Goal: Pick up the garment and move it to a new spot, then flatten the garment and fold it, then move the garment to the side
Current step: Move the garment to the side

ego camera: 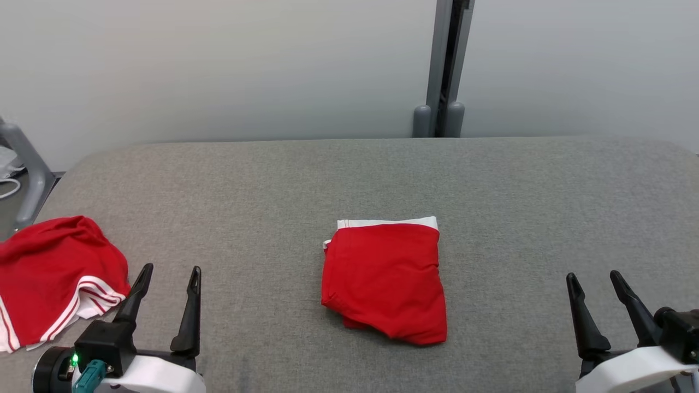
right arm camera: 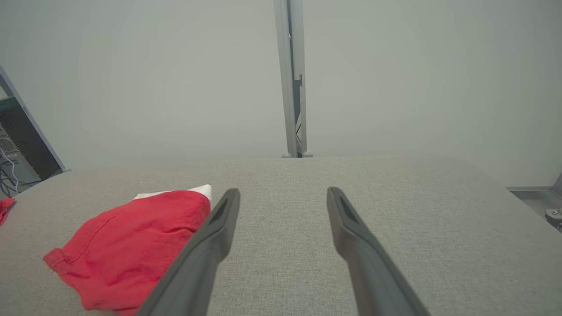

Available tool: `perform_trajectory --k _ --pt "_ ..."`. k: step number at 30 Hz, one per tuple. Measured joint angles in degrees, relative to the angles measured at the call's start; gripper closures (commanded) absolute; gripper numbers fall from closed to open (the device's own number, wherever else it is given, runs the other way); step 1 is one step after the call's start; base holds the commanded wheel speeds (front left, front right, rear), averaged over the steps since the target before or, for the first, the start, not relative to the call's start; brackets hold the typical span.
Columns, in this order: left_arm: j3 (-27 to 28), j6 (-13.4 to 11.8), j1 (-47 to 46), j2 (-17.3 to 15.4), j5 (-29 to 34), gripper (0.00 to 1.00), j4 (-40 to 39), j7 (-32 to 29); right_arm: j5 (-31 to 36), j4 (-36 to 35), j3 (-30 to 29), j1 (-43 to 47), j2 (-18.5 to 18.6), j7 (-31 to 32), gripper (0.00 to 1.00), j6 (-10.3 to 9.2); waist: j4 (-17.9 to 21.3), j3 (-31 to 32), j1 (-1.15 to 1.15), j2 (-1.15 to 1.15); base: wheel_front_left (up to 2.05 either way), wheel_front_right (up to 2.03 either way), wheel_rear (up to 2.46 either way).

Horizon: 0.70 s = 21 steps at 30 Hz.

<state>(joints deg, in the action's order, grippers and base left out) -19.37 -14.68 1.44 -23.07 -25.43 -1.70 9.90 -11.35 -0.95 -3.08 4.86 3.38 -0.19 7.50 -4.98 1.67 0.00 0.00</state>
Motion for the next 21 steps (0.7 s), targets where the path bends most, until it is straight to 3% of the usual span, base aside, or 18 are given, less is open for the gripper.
perform_trajectory --k 9,21 --pt "-0.7 1.1 -4.8 1.8 0.0 0.0 -0.6 1.4 -0.2 5.8 3.7 -6.7 1.9 0.7 0.0 0.0 -5.7 -3.7 0.0 0.0 0.0 0.0 0.0" --pt "-0.5 2.9 -9.8 5.6 -0.3 0.0 1.8 4.5 -3.1 21.9 8.0 -14.8 3.4 0.2 0.0 0.0 -15.1 -10.3 0.0 0.0 0.0 0.0 0.0"
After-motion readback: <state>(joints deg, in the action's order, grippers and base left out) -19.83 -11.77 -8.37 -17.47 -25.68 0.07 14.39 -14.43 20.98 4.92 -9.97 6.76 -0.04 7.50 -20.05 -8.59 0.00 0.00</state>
